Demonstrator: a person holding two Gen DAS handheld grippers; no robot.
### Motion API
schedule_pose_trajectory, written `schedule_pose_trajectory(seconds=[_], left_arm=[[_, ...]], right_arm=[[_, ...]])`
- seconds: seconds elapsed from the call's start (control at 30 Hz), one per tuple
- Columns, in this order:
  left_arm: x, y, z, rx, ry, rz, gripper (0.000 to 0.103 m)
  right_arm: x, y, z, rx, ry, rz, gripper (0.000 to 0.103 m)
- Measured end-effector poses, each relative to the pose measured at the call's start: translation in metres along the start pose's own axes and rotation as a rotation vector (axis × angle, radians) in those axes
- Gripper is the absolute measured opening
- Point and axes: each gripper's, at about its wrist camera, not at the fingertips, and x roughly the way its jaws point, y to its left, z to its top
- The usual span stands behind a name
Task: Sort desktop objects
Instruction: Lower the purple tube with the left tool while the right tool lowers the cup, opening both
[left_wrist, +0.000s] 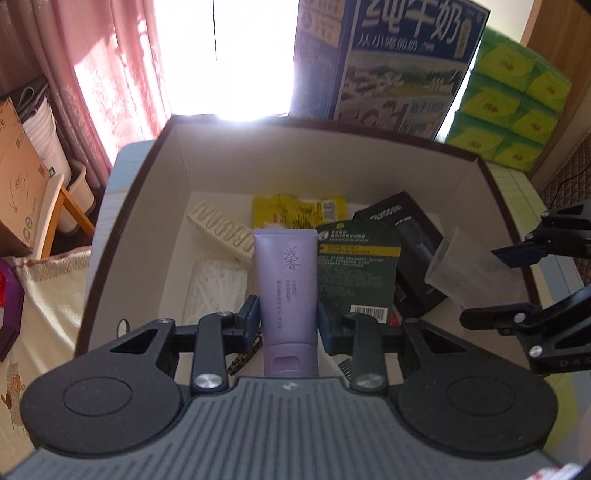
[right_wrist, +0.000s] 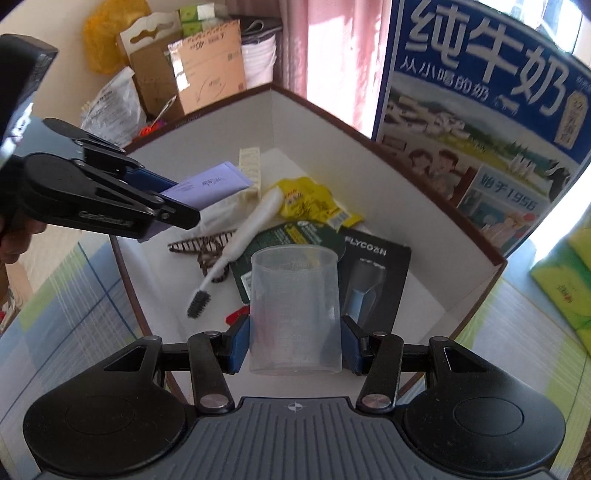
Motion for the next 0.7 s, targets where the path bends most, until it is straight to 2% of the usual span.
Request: schedule_pose_trajectory(seconds=[0.33, 0.47, 0.7], left_arm=[[0.025, 0.007, -0.007, -0.036, 0.101, 0.003, 0.028], [0.022, 0.007, -0.006, -0.027, 0.092, 0.001, 0.032], [0.013, 0.009, -0.005, -0.013, 0.076, 0.001, 0.034]], right_arm=[[0.015, 0.001, -0.006, -0.062, 0.077, 0.033, 0.048], [0.021, 0.002, -0.008, -0.081, 0.100, 0.047, 0.048], [0.030, 0.003, -0.011, -0.123, 0.150, 0.075, 0.048]])
